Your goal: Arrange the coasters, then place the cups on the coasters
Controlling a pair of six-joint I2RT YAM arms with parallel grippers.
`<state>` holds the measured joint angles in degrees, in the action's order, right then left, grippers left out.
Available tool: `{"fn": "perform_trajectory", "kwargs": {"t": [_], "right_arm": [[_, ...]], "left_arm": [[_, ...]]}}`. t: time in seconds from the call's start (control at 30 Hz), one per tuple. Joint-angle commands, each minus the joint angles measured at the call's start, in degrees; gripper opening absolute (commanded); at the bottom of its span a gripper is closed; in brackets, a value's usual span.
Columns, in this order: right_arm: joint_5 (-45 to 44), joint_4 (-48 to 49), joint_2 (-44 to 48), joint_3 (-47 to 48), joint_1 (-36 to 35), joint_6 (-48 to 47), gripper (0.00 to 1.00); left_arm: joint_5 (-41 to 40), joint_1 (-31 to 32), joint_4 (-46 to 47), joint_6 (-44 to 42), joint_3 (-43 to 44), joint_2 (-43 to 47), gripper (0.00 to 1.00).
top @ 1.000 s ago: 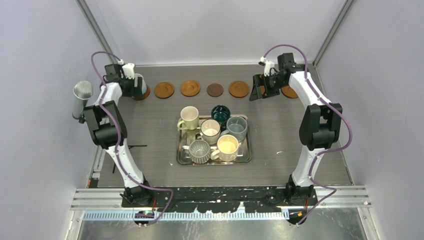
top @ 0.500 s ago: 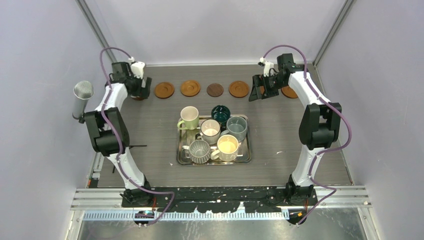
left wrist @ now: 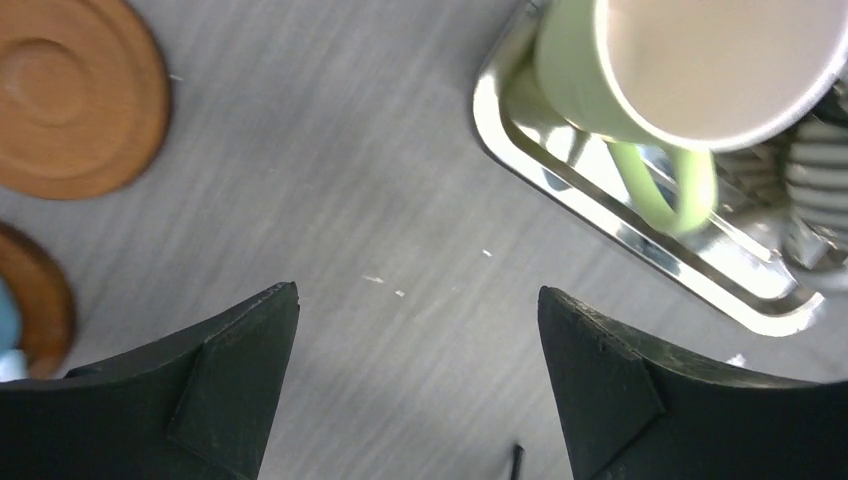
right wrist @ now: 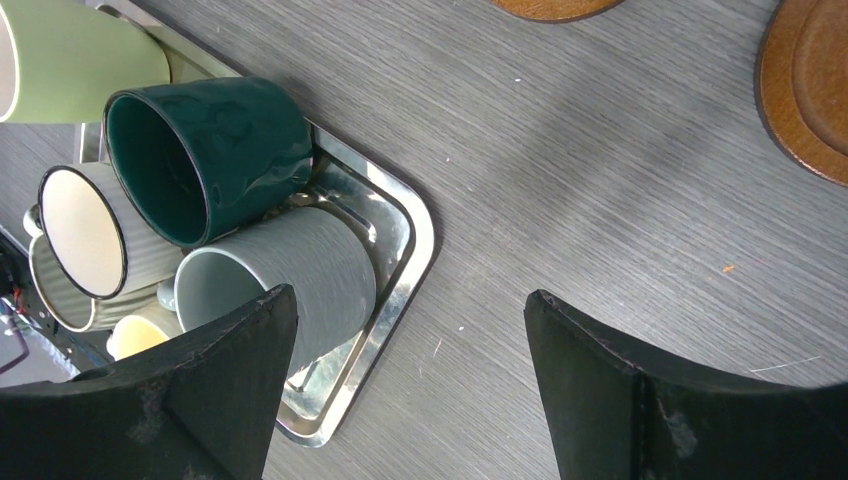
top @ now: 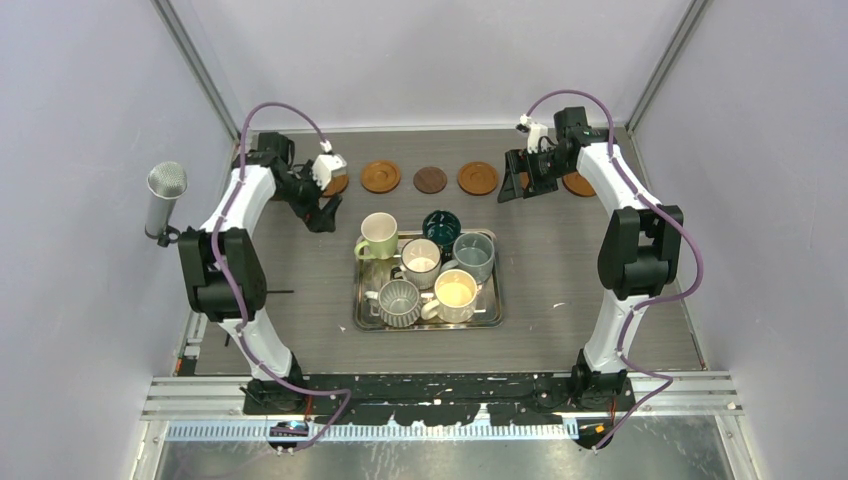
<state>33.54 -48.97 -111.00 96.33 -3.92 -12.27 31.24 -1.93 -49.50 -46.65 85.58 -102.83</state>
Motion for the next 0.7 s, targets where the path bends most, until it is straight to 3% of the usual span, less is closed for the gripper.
{"fn": "perform_trajectory", "kwargs": {"t": [0.0,0.1,0.37,0.67], "right_arm": [[0.39,0.86,0.57,0.74,0.07,0.22,0.88],[0.15,1.13,0.45,0.96,0.08,0.64,0.88],[-0.77,1.62,0.81,0.52,0.06,1.37,0.88],[-0.41,2.26,0.52,0.69,-0.32,2.43,0.88]], "left_arm": [[4.86,0.05,-12.71,-9.51,0.68,1.43,0.90],[4.18,1.39,-10.49,-5.54,-1.96,2.98,0.87],[-0.42,10.65,6.55,8.97,-18.23,11.54,0.83],[-9.20,15.54,18.87,18.87,-22.91,11.39,0.77]]}}
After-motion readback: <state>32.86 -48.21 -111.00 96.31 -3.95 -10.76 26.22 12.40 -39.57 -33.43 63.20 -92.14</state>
